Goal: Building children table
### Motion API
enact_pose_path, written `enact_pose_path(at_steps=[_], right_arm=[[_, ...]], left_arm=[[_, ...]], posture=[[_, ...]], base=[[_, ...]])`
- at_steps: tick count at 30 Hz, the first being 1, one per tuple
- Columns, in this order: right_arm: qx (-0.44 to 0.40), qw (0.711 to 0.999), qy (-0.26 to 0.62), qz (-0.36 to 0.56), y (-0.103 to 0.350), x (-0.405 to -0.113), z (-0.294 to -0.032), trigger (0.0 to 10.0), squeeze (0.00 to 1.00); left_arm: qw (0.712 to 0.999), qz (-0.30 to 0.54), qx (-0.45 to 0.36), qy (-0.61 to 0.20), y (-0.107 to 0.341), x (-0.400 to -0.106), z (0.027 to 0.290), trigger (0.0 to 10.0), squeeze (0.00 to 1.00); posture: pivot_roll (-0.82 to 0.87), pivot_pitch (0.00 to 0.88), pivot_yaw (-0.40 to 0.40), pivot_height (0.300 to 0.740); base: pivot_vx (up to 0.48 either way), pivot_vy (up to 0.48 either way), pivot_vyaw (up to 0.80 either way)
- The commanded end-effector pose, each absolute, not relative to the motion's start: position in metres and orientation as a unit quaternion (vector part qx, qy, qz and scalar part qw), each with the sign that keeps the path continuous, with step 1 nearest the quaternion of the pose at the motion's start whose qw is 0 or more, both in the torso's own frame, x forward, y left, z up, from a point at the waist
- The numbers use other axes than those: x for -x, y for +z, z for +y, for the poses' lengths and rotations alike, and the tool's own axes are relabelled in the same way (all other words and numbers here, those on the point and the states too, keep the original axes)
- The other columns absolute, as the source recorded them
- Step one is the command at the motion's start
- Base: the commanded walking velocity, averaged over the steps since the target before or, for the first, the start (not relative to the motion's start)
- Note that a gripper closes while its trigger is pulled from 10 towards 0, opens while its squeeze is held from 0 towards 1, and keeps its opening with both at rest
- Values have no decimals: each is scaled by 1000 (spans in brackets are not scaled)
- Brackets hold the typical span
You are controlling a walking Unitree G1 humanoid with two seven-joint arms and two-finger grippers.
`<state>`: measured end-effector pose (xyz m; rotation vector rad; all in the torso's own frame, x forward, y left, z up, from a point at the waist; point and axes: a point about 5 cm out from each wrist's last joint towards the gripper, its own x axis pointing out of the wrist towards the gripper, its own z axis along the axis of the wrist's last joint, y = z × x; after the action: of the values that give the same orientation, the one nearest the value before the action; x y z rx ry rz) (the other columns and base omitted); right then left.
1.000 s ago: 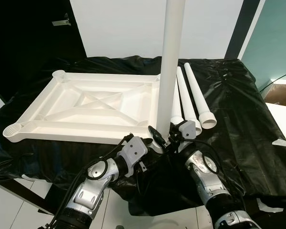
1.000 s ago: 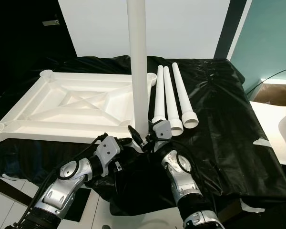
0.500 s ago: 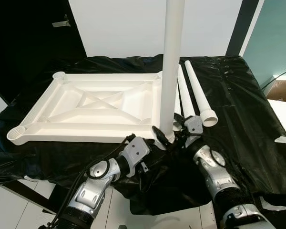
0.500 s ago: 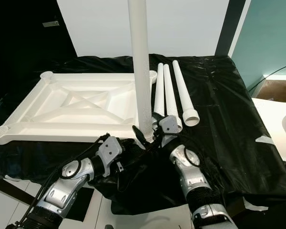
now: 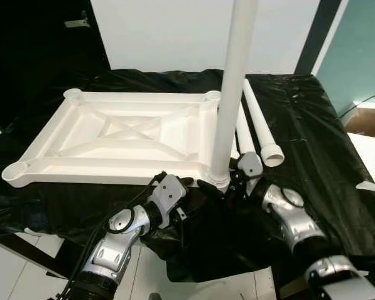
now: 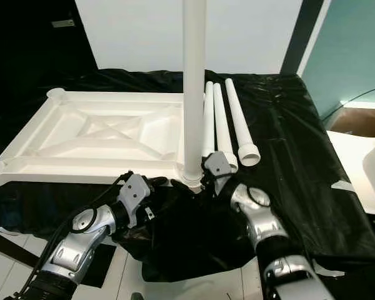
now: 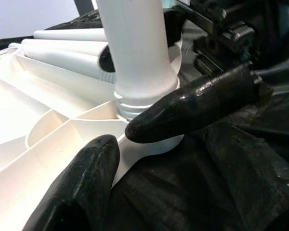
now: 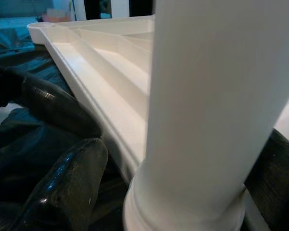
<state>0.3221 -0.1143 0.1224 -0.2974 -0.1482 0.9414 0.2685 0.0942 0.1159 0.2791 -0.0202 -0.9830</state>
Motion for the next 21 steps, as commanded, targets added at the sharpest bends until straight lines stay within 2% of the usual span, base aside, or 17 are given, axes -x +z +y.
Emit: enact_pose_path(at_steps=[1,9,10,11,17,20,21], right_arm=[[152,869,464,-73,126,-326,-112,10000,0],[177,864,465,-77,143,-343,-113,10000,0],[172,863,468,-78,144,-343,-112,4118,0],[164,863,472,-80,144,-343,-111,0,0],[135,865,479,-70,138,-341,-108,0,0],[70,890,446,-68,129,-334,-105,0,0],[70,890,446,-68,129,-334,-105,0,0]], left_arm=[[885,-20,-139,-444,119,-271,99,10000,0],[888,-13,-142,-437,116,-268,106,10000,0],[888,-12,-142,-438,115,-268,106,10000,0],[888,-11,-142,-437,115,-267,106,10000,0],[888,-11,-142,-436,115,-266,108,10000,0],[888,-9,-144,-437,115,-265,108,10000,0],[888,-9,-144,-437,115,-265,108,10000,0]], posture=[[135,0,-24,740],[140,0,-26,740],[144,0,-26,740],[144,0,-26,740],[147,0,-24,740],[150,0,-20,740],[150,0,-20,740]], base=[[0,0,0],[0,0,0],[0,0,0],[0,0,0],[0,0,0],[0,0,0],[0,0,0]])
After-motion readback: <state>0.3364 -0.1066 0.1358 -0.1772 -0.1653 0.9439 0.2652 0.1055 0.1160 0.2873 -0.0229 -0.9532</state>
